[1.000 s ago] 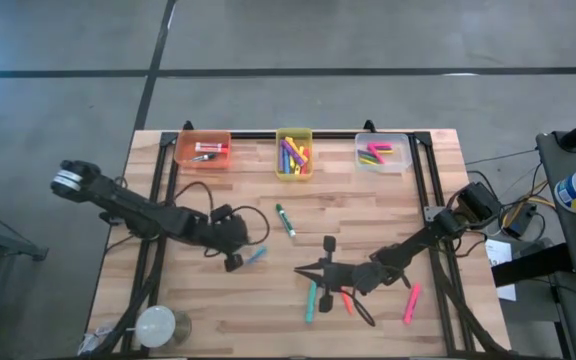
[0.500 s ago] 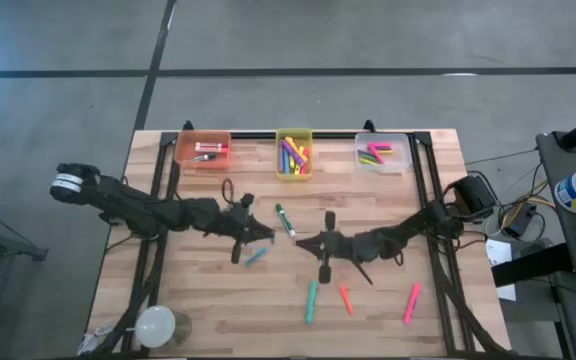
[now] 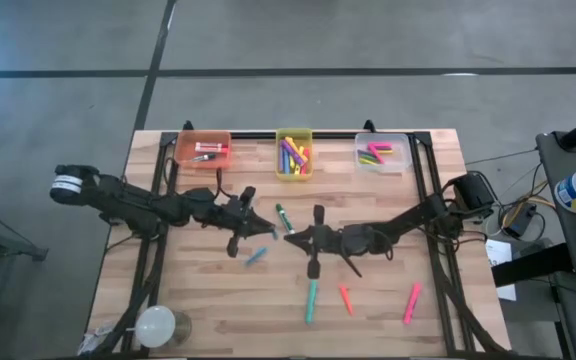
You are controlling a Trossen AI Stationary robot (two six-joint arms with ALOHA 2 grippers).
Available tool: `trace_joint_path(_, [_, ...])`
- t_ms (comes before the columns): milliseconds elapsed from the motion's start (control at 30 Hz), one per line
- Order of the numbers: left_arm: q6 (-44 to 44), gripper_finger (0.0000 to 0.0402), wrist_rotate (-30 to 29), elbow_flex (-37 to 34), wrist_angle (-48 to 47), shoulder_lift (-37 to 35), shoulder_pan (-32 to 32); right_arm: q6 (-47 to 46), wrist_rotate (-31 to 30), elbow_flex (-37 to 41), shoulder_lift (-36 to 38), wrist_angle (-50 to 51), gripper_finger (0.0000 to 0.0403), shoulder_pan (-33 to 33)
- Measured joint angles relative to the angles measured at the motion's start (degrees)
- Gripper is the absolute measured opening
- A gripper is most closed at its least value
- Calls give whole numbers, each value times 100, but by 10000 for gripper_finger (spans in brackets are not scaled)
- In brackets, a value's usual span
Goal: Pick & Place Markers
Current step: Put the left blue pen into the transparent bin
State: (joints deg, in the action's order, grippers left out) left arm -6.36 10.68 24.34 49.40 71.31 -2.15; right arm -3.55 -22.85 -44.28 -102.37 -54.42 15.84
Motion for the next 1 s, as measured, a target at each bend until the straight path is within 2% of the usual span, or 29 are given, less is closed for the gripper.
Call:
trace_joint_path(233, [80,19,0,0,12,-1,4,43,94,-420,-2,858,27,0])
trace_joint_path(533, [100,19,0,0,27,-4,4,-59,-3,-678,-2,1103,157,-11])
trace_joint_path(667, [125,19,0,0,70,-7,4,-202,24,-710,-2,1085,192,-112])
trace_joint_path(800, [146,19,0,12,122,-9,4,-188,214,-735,-2,1054,188,-192])
trace_joint_path(1000, [178,19,0,35,130,-9,4,-69,464,-824,-2,1028,145,-266])
